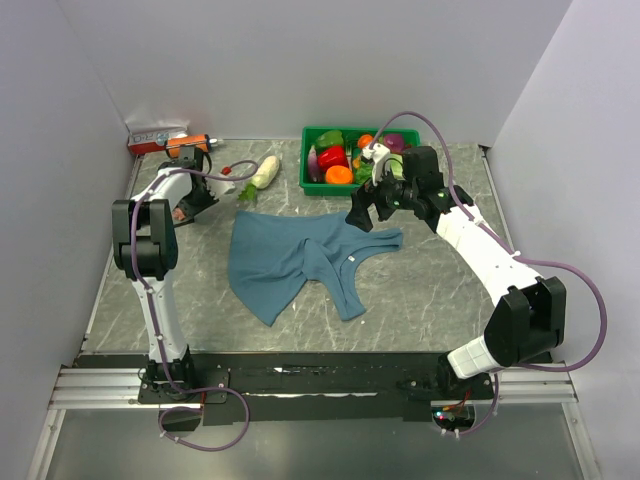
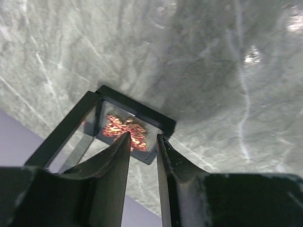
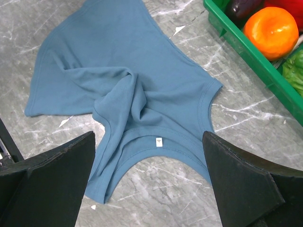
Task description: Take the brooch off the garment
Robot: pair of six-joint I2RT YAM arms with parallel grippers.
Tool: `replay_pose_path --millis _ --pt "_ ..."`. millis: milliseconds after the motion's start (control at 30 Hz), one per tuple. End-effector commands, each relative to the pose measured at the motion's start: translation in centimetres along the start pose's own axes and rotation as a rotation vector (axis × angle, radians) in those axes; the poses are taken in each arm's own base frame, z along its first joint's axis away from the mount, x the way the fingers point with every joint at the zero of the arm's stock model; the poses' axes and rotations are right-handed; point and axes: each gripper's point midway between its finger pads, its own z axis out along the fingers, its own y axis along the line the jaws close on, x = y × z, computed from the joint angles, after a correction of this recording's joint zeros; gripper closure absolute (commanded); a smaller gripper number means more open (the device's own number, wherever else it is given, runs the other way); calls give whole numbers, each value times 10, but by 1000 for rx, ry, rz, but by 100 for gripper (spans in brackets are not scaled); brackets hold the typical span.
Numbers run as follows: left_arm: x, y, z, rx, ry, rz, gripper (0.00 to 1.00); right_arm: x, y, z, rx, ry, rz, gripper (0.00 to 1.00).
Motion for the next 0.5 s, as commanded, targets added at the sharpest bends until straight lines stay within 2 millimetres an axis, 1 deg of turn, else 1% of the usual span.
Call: replay_pose_path --millis 0,100,133,167,233,267,300,333,367,400,433,467 --pt "-13 1 -37 -2 -82 -70 64 -19 1 -4 6 -52 -39 0" --pt "-19 -2 -55 25 -128 -113 63 -20 0 -6 9 -53 -46 0" --pt "-34 -6 -68 26 -167 -103 62 -19 0 -5 8 -49 -46 0" --pt "-46 -13 -77 57 -213 -123 61 -19 0 -6 8 -44 -43 0" --pt "-62 -13 -104 72 -287 -151 59 -19 1 -8 8 -34 -52 0" --pt "-74 -17 -114 98 -338 -206 59 -18 4 -11 0 -20 -52 0" --pt "-85 -8 -130 83 -382 -229 56 -20 4 -13 -4 -19 -66 0" --pt "-89 -8 -140 99 -400 -256 54 -23 4 -16 4 -20 -74 0" --pt "-96 -7 -149 110 -424 -316 53 -29 -1 -20 35 -28 -73 0" --pt "-110 5 -171 101 -490 -343 49 -36 -7 -22 82 -45 -38 0" --pt "-115 9 -183 100 -520 -376 46 -38 -26 -25 199 -40 -4 0" --pt "-122 14 -195 105 -559 -439 41 -51 -39 -33 283 -61 19 0"
